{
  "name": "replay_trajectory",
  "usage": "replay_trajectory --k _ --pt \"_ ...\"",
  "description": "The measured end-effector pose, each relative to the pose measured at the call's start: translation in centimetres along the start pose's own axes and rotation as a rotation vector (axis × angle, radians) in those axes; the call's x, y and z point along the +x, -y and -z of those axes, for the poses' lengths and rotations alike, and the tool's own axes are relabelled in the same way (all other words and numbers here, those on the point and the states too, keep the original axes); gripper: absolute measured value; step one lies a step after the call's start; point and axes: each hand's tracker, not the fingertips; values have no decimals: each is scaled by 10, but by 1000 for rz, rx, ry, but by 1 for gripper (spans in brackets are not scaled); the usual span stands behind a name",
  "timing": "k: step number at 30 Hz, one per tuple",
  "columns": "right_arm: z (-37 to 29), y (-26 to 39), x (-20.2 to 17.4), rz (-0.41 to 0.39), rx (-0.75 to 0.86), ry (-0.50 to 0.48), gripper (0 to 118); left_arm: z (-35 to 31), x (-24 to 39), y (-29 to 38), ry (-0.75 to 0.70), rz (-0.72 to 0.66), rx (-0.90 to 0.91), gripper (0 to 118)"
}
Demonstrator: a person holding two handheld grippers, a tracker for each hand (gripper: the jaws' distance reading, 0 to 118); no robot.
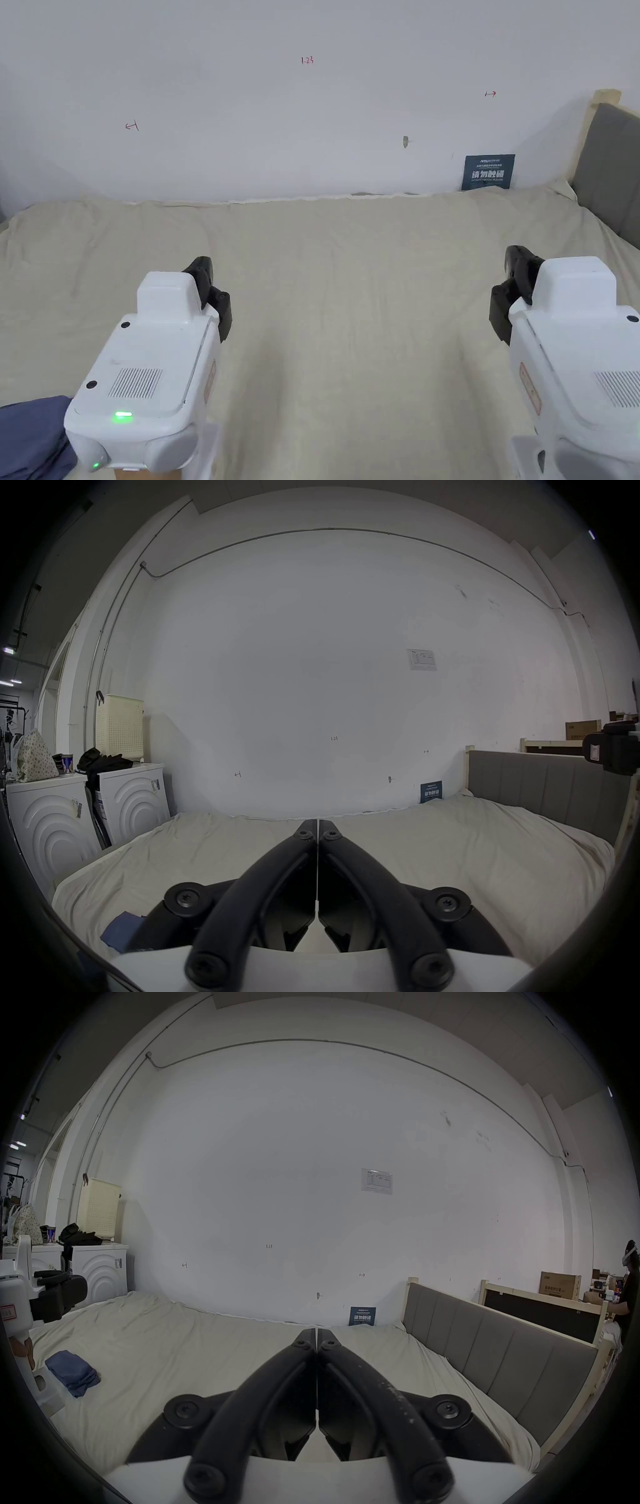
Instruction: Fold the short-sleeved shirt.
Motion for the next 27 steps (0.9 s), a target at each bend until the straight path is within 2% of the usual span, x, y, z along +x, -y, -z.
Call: replay_trajectory --k 20,21,24,25,26,27 --pt "-2 -1 0 -1 4 5 2 -1 0 -1 0 7 5 0" --pt "-2 -1 0 0 3 6 4 -1 0 -1 1 8 5 3" --pt "-2 -1 1 -2 -1 9 19 -1 2 -1 0 13 10 8" --pt "-2 0 1 -2 -5 6 36 -1 2 -1 -3 12 17 18" --pt "-2 0 1 0 -8 3 56 -1 2 -1 -9 10 26 37" --pt "-1 0 2 5 -8 2 81 0 2 -1 -12 7 25 73"
